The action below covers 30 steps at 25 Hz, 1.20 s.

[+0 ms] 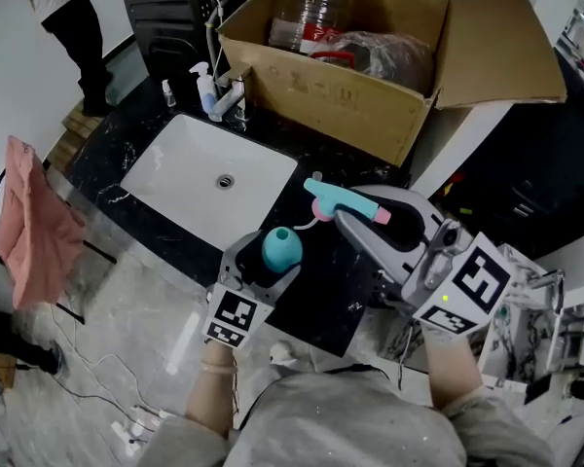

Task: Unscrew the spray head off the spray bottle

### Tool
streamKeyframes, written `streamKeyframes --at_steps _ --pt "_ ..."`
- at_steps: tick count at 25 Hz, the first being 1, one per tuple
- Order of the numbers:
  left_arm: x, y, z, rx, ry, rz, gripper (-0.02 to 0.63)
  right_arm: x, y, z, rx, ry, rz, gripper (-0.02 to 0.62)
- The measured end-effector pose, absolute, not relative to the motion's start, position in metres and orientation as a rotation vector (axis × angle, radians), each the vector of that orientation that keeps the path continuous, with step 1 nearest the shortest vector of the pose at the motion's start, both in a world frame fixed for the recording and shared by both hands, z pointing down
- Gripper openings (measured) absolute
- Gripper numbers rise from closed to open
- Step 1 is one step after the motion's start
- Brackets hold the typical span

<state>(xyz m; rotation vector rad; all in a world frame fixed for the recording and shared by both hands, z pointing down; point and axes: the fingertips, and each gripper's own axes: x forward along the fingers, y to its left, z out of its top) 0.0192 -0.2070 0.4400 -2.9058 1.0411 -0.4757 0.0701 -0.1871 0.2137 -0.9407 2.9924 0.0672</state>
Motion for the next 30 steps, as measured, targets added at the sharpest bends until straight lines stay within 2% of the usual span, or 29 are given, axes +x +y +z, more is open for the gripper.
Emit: streamKeyframes --at_steps 11,12,14,20,22,30 --pt "0.0 -0.179 0.391 -2.896 0.985 -0.234 0.34 0.098 -0.162 0.246 -1.306 2.866 0.054 0.071" --pt "-0.003 -0.177 0.388 -2.895 0.997 -0.209 0.32 0.1 -0.159 0.25 -1.329 2.857 0.058 0.071" --pt "-0.011 -0.173 0.381 -2.884 1.04 -0.161 0.224 0.102 -0.152 0.257 -1.364 2.844 0.065 0.071" --pt "-0.032 -0.167 0.376 -2.846 1.186 -0.134 0.038 0.106 -0.136 0.271 -1.376 2.856 0.048 0.071" --pt "-0.037 -0.162 0.376 -2.833 1.246 -0.136 0.01 0.108 -0.13 0.274 -1.353 2.867 0.049 0.071" --pt "-0.056 -0.121 0.375 -2.816 1.508 -0.039 0.006 0.109 -0.095 0.287 -1.227 2.921 0.025 0.071"
